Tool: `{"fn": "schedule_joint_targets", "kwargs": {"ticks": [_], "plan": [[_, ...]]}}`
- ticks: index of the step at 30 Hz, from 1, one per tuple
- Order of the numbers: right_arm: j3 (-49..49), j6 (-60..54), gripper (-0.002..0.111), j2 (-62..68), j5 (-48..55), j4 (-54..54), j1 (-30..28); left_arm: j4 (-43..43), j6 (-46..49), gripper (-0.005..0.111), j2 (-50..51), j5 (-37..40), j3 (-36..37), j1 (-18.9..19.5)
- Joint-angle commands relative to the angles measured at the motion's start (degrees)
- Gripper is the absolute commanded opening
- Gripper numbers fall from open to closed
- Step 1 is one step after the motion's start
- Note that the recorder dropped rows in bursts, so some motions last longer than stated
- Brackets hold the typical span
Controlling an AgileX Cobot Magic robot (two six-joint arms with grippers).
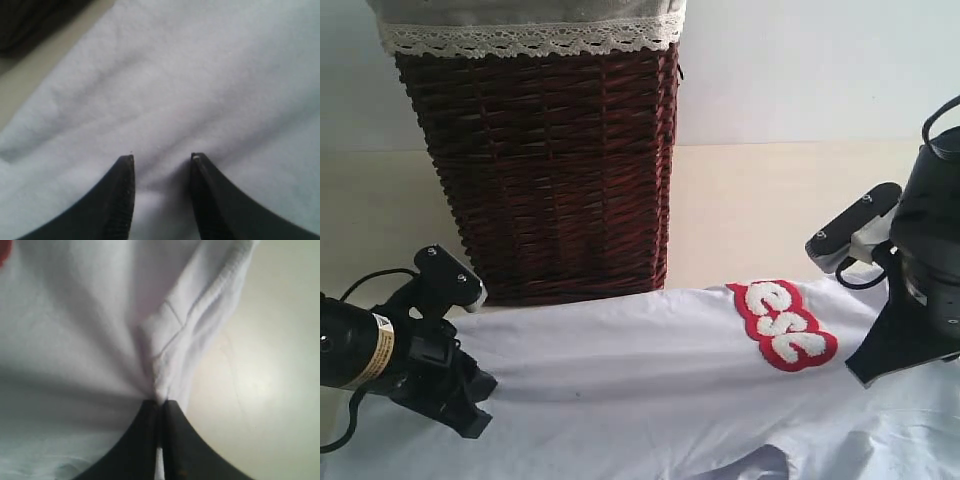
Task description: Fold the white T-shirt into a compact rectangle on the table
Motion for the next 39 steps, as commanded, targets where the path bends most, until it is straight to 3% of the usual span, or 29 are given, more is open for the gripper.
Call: {"fn": "schedule_joint_targets", "kwargs": {"ticks": [1,6,13,26,32,39], "plan": [[0.2,2.3,0.0,-0.6,3.3,-3.3,-0.4,1.5,0.4,0.038,2.5,12.0,1.6,0.3],[0.2,3.5,0.003,-0.6,2.5,-2.8,-0.4,1.5,0.4,0.038,2.5,12.0,1.6,0.3],[0.2,3.2,0.029,0.1,1.3,-1.2,-0.4,1.3,0.4,0.038,2.5,11.9,1.6,0.3],[0.2,0.6,0.03,4.1,-8.4,4.4,-0.4,1.2,0.4,0.038,2.5,12.0,1.6,0.3],[0.2,10.9,0.03,11.5,-7.2,-4.7,-0.4,0.2,0.4,0.038,2.5,12.0,1.6,0.3],[0.2,11.1,0.03,12.4,-7.5,-6.0,-0.4,0.2,0.4,0.038,2.4,11.9,1.6,0.3]]}}
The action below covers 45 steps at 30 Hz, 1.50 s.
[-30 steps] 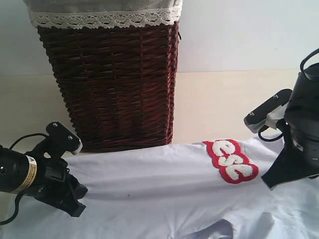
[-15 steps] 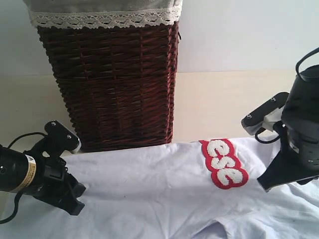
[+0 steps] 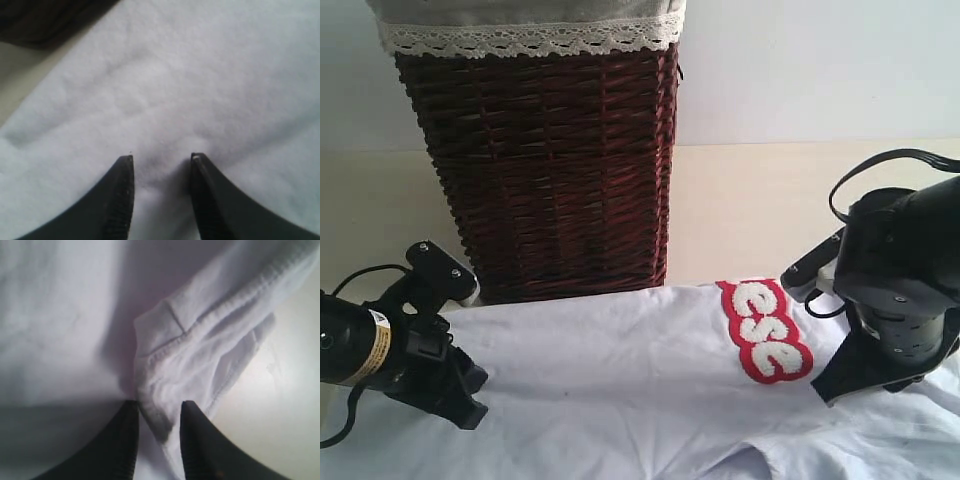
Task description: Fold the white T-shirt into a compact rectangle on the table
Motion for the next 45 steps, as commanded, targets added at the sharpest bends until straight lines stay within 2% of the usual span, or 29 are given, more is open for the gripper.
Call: {"fn": "schedule_joint_targets", "kwargs": {"ticks": [1,4,5,6,8,9,20,23,24,25,26,27,28,29,31,33,36,38,39,41,45], "plan": [[0.0,0.8,0.03,0.4,-0.1,-2.1,-0.6,1.5,0.8,0.038,2.5,8.8,1.7,0.3],[0.0,0.8,0.028,1.5,-0.1,-2.1,-2.1,1.5,0.8,0.038,2.5,8.7,1.7,0.3],[0.0,0.5,0.025,1.7,0.1,-2.1,-2.9,1.5,0.8,0.038,2.5,8.6,1.7,0.3],[0.0,0.4,0.02,2.0,0.2,-2.1,-3.5,1.5,0.8,0.038,2.5,8.6,1.7,0.3],[0.0,0.6,0.003,2.0,0.2,-2.7,-5.6,1.5,0.8,0.038,2.5,8.6,1.7,0.3],[0.0,0.5,0.0,1.8,0.2,-3.0,-6.4,1.5,0.8,0.038,2.5,8.6,1.7,0.3],[0.0,3.5,0.001,-3.5,-0.6,-3.1,-16.9,1.5,0.8,0.038,2.0,11.6,1.7,0.3],[0.0,4.0,0.014,-3.4,-4.0,-0.2,-19.1,1.5,0.8,0.038,1.0,10.7,1.7,0.3],[0.0,3.3,0.028,-3.2,-4.8,1.2,-19.3,1.5,0.8,0.038,0.1,10.3,1.7,0.3],[0.0,3.3,0.036,-3.1,-4.8,1.3,-19.3,1.5,0.8,0.038,-0.4,10.3,1.7,0.3],[-0.3,3.3,0.048,-3.5,-4.9,1.5,-19.2,1.5,0.8,0.038,-1.7,10.3,1.7,0.3],[-0.6,3.3,0.054,-4.1,-4.5,1.7,-19.2,1.5,0.8,0.038,-2.7,10.3,1.7,0.3],[-1.2,0.4,0.058,-5.6,-4.8,4.5,-19.2,1.5,0.8,0.038,-4.8,10.2,1.7,0.3],[-1.6,-3.9,0.057,-6.9,-5.8,8.1,-19.2,1.5,0.8,0.038,-6.2,9.6,1.7,0.3],[-2.1,-28.2,0.049,-12.2,-8.6,30.5,-19.2,1.7,0.8,0.038,-12.2,5.2,1.7,0.3],[-2.1,-49.3,0.04,-14.9,-3.9,50.2,-19.2,1.7,0.8,0.038,-16.7,-0.5,1.7,0.3],[-2.1,-58.1,0.037,-15.7,3.7,61.2,-19.2,3.2,-2.3,0.038,-23.3,-11.8,2.1,0.3],[-1.0,-69.5,0.037,-15.8,7.4,71.4,-19.2,11.7,-7.1,0.038,-26.6,-16.7,2.9,0.3],[0.7,-77.6,0.037,-15.9,10.4,76.5,-18.5,12.2,-9.3,0.038,-27.7,-17.6,3.9,0.3],[2.9,-84.3,0.04,-15.9,12.5,78.1,-16.1,12.2,-9.1,0.038,-28.8,-18.2,5.3,0.2],[6.5,-80.0,0.063,-15.9,10.2,72.5,-9.0,12.2,-8.8,0.038,-30.1,-18.4,7.7,-2.4]]}}
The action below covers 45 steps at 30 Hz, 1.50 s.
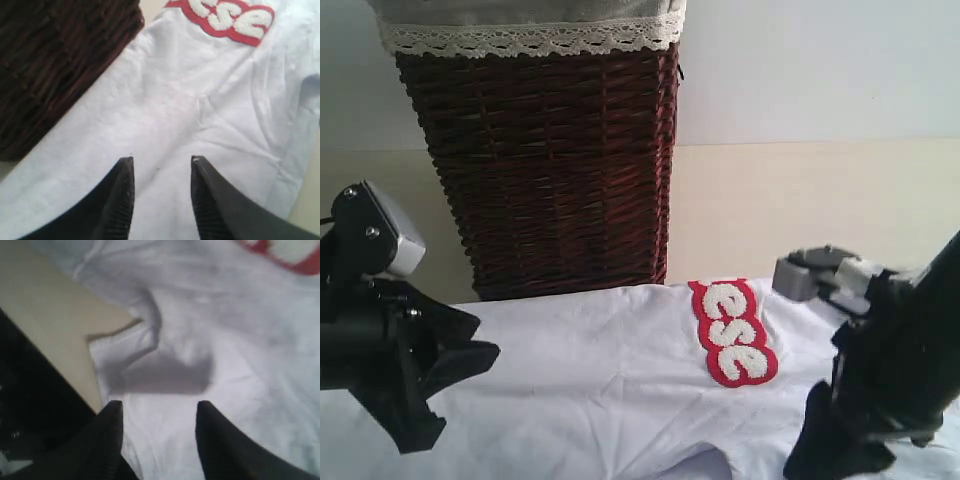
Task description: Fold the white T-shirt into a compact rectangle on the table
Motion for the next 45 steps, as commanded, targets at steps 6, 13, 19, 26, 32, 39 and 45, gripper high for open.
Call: {"fn": "schedule_joint_targets", "kwargs": {"ticks": [6,13,19,26,32,39,45], "plan": [[4.0,1.5,0.07,-0.5,0.7,-2.9,14.5,0.8,-5.6,0.038,-2.8,-5.4,2.5,-7.5],[4.0,5.4,0.07,-0.5,-0.2,-9.4,21.0,0.8,-5.6,0.038,-2.9,-6.3,2.6,-8.4],[4.0,22.6,0.07,-0.5,-7.2,-26.0,31.2,0.8,-5.6,0.038,-2.9,-5.3,2.6,-8.4],[4.9,39.8,0.07,-0.6,-15.0,-33.5,42.7,0.8,-5.6,0.038,-2.9,-3.8,2.6,-8.4],[7.2,45.4,0.07,-0.4,-16.0,-38.0,46.6,0.8,-5.6,0.038,-2.9,-3.6,2.6,-8.4],[9.2,43.9,0.07,2.1,-22.2,-33.8,46.6,0.8,-5.6,0.038,-2.9,-3.5,2.6,-8.4],[9.2,45.0,0.07,6.7,-25.0,-33.9,46.6,0.8,-5.9,0.038,-2.9,-3.4,2.6,-8.4]]}}
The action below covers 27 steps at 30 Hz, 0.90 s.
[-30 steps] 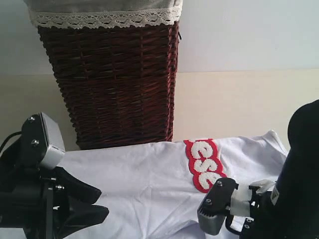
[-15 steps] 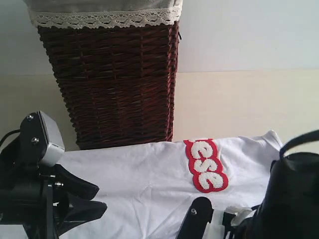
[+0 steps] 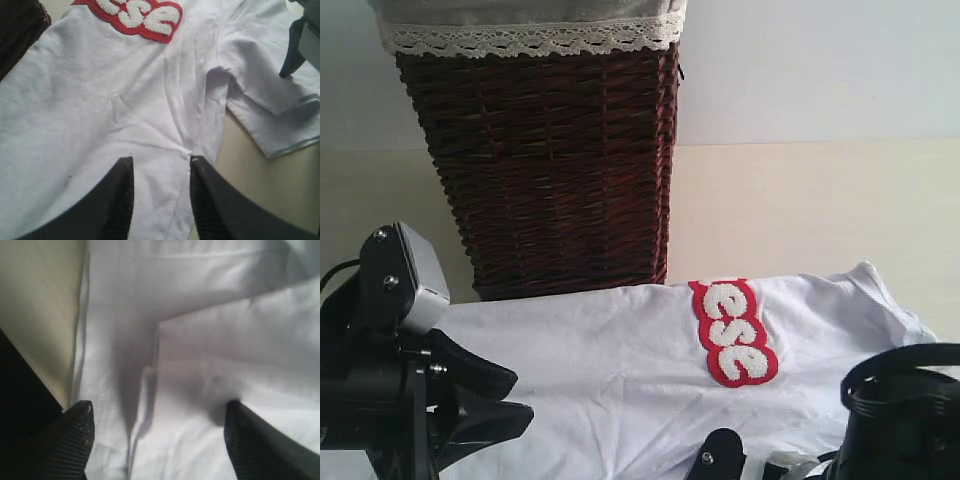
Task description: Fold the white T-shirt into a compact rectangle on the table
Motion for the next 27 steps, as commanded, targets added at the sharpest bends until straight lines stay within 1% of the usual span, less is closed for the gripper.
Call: {"fn": "schedule_joint_targets", "kwargs": {"ticks": [1,6,8,9,13,14,17,21,24,27], "plan": [[0.1,0.5,0.07,3.7,-1.8,0.0,0.2,-0.1,-0.7,0.038,-0.3,0.5,0.3,-0.3],[0.1,0.7,0.07,8.6,-2.5,-0.2,0.2,-0.1,-0.7,0.038,-0.3,0.6,0.3,-0.3],[0.1,0.7,0.063,10.6,-3.3,-0.2,0.2,-0.1,-0.7,0.038,-0.3,0.6,0.3,-0.3],[0.1,0.9,0.054,11.5,-3.8,-0.2,0.2,-0.1,-0.7,0.038,-0.3,0.6,0.3,-0.3],[0.1,3.4,0.009,14.1,-6.4,-1.4,0.2,-0.1,-0.7,0.038,-0.3,0.6,0.3,-0.3],[0.1,3.7,0.001,14.3,-6.8,-1.4,0.2,-0.1,-0.7,0.038,-0.3,0.6,0.3,-0.3],[-0.1,4.0,0.0,14.1,-6.7,-2.4,0.2,-0.1,-0.7,0.038,-0.3,0.6,0.3,-0.3],[-0.5,4.0,0.0,10.3,-2.8,-2.6,0.2,-0.1,-0.7,0.038,-0.3,0.8,0.3,-0.3],[-0.5,4.0,0.0,4.9,-0.7,-2.6,0.2,-0.1,-0.5,0.038,-0.3,0.8,0.3,-0.3],[-0.5,4.0,0.0,-5.3,1.2,-3.1,0.2,-0.1,-0.5,0.038,-0.3,1.1,0.3,-0.3]]}}
